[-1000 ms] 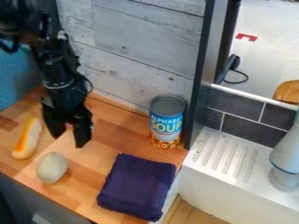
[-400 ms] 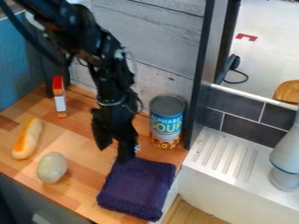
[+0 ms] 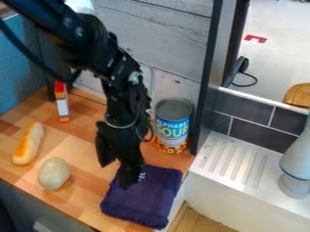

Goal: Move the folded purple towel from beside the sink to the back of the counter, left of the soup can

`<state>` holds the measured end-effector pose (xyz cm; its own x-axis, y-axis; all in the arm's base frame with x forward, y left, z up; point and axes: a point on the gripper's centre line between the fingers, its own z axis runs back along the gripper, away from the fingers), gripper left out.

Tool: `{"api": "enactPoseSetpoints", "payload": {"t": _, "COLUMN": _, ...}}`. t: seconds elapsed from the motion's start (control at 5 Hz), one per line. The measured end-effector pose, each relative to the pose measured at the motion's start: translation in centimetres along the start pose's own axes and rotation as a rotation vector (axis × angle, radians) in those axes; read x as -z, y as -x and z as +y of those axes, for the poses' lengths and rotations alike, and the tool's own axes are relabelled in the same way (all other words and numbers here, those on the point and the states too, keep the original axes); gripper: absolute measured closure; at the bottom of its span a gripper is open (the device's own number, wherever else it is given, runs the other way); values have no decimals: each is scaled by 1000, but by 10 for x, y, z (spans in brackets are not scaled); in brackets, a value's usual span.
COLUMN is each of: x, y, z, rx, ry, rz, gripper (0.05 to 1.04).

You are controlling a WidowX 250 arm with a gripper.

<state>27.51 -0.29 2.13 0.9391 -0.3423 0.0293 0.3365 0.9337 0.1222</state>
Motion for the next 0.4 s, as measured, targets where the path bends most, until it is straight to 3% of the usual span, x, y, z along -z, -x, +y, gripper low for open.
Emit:
{"api": "enactPoseSetpoints", "payload": {"t": 0.2, "x": 15, "y": -17, "z": -21, "rx": 84, "ry": 5, "rz": -5, "gripper": 85}}
{"api": "enactPoseSetpoints", "payload": {"t": 0.4, "x": 11, "y": 1, "z": -20, "rx": 104, "ry": 3, "rz": 3, "gripper": 85}}
